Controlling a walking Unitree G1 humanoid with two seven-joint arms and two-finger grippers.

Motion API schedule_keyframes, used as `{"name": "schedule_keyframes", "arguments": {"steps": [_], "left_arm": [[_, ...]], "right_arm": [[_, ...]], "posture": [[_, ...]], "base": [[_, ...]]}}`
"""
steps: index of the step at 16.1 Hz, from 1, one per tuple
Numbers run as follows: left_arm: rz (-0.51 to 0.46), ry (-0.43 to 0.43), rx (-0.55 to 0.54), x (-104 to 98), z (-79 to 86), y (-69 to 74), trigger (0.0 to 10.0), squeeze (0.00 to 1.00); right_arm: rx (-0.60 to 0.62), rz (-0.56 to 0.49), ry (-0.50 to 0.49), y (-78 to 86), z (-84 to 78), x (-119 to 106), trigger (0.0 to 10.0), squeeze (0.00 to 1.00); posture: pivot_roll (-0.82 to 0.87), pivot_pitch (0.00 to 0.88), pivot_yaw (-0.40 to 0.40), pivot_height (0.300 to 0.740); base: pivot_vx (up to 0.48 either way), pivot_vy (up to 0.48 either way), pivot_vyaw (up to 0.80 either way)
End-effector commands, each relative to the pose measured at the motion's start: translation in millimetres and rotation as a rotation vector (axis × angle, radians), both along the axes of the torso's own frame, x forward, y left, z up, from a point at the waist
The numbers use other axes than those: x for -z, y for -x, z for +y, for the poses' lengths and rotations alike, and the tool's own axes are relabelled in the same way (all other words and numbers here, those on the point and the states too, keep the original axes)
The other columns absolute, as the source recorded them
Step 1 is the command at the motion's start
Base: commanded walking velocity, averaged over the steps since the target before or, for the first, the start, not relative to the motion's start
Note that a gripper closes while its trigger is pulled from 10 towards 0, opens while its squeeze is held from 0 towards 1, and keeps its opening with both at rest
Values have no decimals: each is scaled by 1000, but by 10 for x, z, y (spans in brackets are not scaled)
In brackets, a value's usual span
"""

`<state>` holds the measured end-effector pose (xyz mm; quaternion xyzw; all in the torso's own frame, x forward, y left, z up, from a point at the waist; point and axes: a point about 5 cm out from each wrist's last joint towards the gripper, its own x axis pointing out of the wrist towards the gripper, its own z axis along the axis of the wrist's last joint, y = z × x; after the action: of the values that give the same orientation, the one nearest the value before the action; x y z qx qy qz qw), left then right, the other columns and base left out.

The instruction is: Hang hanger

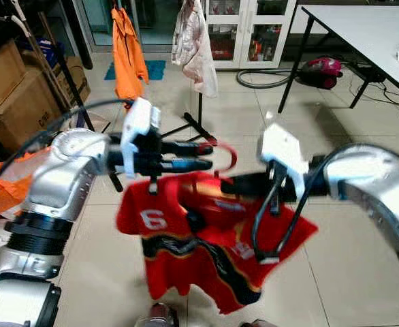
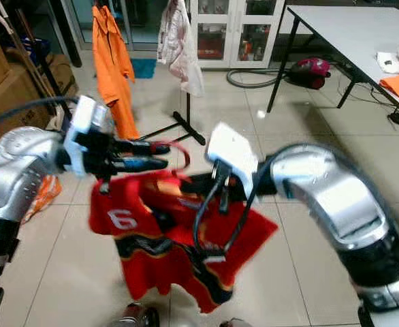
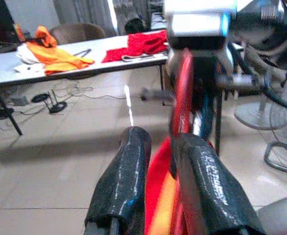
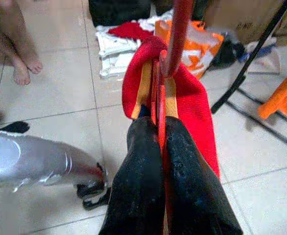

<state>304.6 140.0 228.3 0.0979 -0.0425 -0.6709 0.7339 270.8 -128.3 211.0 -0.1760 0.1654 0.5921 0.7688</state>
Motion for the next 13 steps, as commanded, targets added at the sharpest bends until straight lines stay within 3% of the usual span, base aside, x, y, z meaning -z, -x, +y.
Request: {"name": "schedule_keyframes", "arguments": {"steps": [1,4,5,6,7,8,10,11,12,13], "left_arm": [[-27,2,-23,-95,21,-21,10000,1000],[-70,2,-115,-154,101,-107,10000,1000],[-83,31,-165,-185,132,-145,10000,918],[-18,115,-418,-123,311,-285,10000,0],[18,136,-520,-62,398,-329,10000,0],[121,120,-804,182,578,-409,10000,0],[122,118,-938,339,597,-365,10000,0],[136,126,-984,423,538,-322,10000,0],[261,223,-1049,571,391,-228,10000,0],[285,275,-1061,585,344,-194,10000,0]], "right_arm": [[13,-49,1,-31,-25,-41,0,0],[108,-46,38,-95,-146,120,0,0],[155,-50,43,-116,-190,177,0,0],[317,-42,-39,-153,-228,310,0,0],[370,-29,-83,-150,-218,353,0,0],[492,-28,-160,-166,-247,457,0,0],[624,-53,-208,-214,-308,510,0,0],[719,-66,-251,-247,-338,513,1451,0],[890,-43,-342,-247,-392,585,10000,0],[928,-45,-361,-224,-406,620,10000,0]], "posture": [[-65,9,44,740],[-61,8,47,740],[-56,8,48,740],[-19,9,85,740],[-17,8,93,740],[-15,0,92,740],[-4,0,79,740],[10,0,63,740],[18,0,47,740],[24,0,38,740]], "base": [[0,0,0],[0,0,0],[0,0,0],[0,0,0],[0,0,0],[0,0,0],[0,0,0],[0,0,0],[0,0,0],[0,0,0]]}}
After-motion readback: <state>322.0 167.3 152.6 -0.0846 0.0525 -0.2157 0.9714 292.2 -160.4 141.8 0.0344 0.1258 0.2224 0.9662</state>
